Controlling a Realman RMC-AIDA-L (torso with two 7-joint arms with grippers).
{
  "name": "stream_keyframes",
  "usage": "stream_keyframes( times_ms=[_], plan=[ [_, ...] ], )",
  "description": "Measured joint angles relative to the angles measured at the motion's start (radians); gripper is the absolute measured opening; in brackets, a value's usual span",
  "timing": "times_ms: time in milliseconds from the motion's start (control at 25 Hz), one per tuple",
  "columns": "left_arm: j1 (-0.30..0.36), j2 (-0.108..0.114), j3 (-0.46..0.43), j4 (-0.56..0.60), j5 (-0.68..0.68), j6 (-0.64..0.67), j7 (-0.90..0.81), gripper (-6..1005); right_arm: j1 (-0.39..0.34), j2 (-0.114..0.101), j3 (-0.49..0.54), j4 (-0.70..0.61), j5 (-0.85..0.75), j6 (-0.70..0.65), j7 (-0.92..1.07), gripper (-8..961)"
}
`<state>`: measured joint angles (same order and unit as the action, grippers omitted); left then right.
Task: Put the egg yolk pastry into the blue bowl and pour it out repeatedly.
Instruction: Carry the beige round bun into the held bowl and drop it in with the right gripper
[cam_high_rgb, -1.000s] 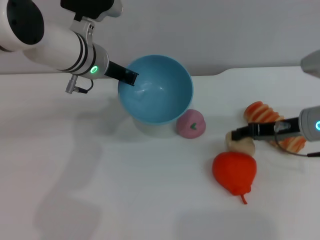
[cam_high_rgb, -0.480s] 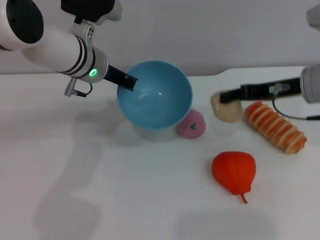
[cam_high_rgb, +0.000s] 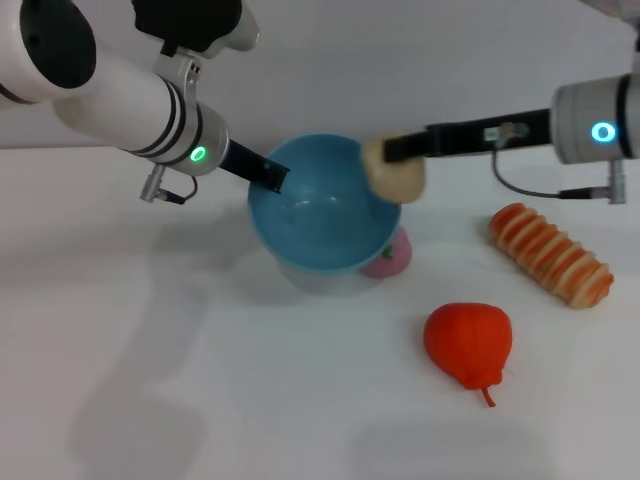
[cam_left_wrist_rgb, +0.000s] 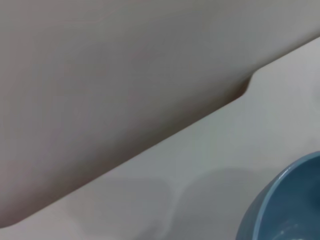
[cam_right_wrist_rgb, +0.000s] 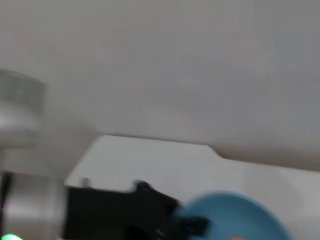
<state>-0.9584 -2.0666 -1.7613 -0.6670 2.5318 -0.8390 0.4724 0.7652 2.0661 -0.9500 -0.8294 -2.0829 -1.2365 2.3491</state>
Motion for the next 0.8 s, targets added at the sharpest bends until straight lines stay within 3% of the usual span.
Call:
stream_keyframes(
  times_ms=[160,520,800],
  plan=[
    [0.004,0.001,0.036,-0.007,-0.021,0.004,0.000,0,0.021,0.000,-0.012,0.048,0.085,0.022,-0.078,122],
    [0.015,0.001,0.039,-0.005,-0.022,0.018,0.000,-1,0.027,-0.001,-0.015,0.091,0.092,0.027,-0.113,99],
    [0.018,0.001,0.040,-0.003,-0.024,0.026,0.000,0,0.022,-0.001,-0.008,0.093,0.092,0.031,-0.142,324]
  ],
)
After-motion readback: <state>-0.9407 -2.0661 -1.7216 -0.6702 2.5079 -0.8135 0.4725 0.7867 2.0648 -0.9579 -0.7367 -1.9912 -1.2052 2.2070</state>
